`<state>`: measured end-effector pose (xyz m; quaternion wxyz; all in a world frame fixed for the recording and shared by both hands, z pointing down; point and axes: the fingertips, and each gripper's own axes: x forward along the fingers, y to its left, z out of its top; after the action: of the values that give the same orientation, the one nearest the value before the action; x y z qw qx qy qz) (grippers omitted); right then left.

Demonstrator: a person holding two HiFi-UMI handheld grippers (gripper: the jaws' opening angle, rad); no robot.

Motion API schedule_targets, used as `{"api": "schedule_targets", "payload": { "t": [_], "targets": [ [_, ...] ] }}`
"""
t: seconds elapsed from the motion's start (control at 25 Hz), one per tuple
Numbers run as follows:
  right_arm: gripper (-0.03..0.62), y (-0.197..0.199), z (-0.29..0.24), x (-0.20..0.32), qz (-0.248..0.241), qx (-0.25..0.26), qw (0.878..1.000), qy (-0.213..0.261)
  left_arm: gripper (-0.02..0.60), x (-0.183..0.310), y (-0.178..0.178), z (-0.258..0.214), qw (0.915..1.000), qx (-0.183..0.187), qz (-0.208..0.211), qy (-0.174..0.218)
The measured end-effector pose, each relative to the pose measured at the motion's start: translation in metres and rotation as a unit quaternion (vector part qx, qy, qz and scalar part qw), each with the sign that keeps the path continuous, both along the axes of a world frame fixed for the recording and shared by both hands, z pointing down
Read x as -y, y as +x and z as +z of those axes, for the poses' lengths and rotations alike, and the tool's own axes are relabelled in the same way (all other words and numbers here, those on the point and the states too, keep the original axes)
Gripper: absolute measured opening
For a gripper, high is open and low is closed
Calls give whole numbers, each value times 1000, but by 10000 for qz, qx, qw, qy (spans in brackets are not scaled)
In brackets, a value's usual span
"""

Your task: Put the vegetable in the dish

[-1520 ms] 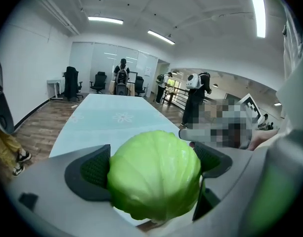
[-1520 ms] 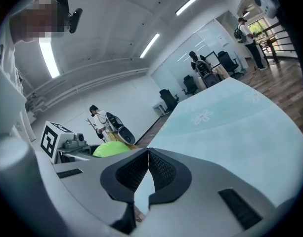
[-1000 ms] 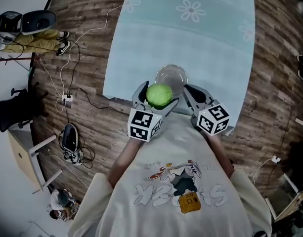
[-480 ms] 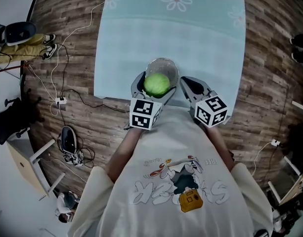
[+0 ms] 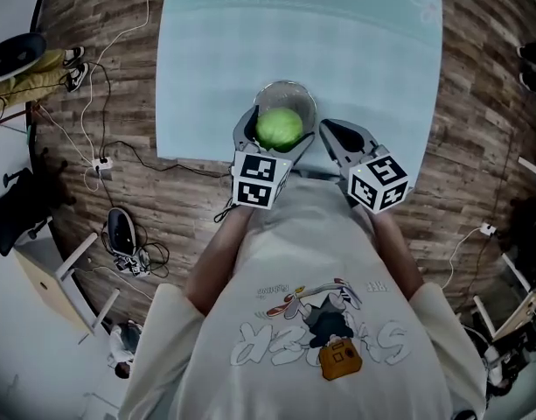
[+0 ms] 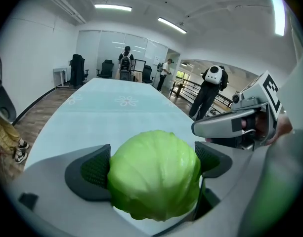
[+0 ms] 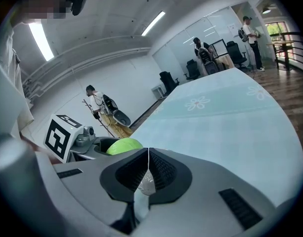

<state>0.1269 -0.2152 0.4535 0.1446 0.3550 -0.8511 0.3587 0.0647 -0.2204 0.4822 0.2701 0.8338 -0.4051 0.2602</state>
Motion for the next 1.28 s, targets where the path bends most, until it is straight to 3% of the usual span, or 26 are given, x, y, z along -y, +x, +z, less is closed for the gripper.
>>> {"api": "schedule_targets", "payload": {
  "t": [0.32,0.68,1.04,1.28],
  "targets": [
    [23,9,21,-7,174,-120,9995,-254,535,11,-13,36,9998,143,-31,-145],
    [23,24,30,-2,384,-194,9984,-379,535,16,-3,69,9989,239,21,-391],
    [23,30,35,3,527,-209,9973,-472,535,26,2,106,9953,583,-3,-768],
    [23,43,41,6,640,-225,9960,-577,535,28,17,124,9894,929,230,-1095]
  ]
}}
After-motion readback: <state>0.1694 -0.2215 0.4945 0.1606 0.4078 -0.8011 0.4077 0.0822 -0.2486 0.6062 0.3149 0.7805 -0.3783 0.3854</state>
